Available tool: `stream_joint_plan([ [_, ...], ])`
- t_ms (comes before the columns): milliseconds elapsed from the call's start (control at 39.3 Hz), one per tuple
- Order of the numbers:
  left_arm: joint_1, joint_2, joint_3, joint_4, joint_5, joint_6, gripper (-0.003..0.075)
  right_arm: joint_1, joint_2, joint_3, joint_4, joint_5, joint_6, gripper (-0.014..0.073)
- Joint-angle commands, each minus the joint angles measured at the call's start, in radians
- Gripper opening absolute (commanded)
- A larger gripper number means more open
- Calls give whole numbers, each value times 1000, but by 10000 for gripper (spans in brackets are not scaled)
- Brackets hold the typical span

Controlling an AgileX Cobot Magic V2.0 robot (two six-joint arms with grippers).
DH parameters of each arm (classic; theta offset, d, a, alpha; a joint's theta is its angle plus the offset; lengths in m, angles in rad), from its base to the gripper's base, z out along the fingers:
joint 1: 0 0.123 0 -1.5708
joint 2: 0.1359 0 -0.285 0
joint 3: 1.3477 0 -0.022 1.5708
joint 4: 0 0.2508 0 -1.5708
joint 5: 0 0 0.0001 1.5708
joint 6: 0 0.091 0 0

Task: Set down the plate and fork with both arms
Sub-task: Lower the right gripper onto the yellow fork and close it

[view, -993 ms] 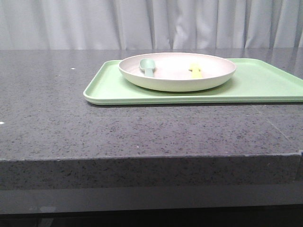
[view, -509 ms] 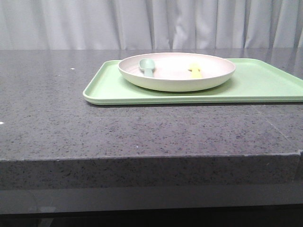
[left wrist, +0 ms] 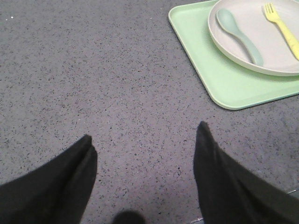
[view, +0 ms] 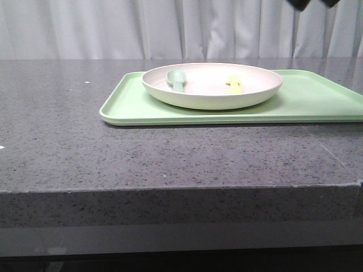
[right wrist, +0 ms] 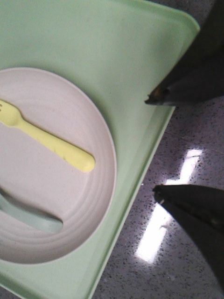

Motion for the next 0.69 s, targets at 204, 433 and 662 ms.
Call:
stream_joint_plan([
  [204, 2, -2, -24, -17, -69, 0, 440, 0, 228, -273, -7, 76, 107, 570],
  [433, 2, -2, -24, -17, -69, 0, 440, 57, 415, -469, -193, 215, 255, 570],
  [662, 2, -2, -24, -17, -69, 0, 440, 72, 561, -645, -207, 243, 333, 570],
])
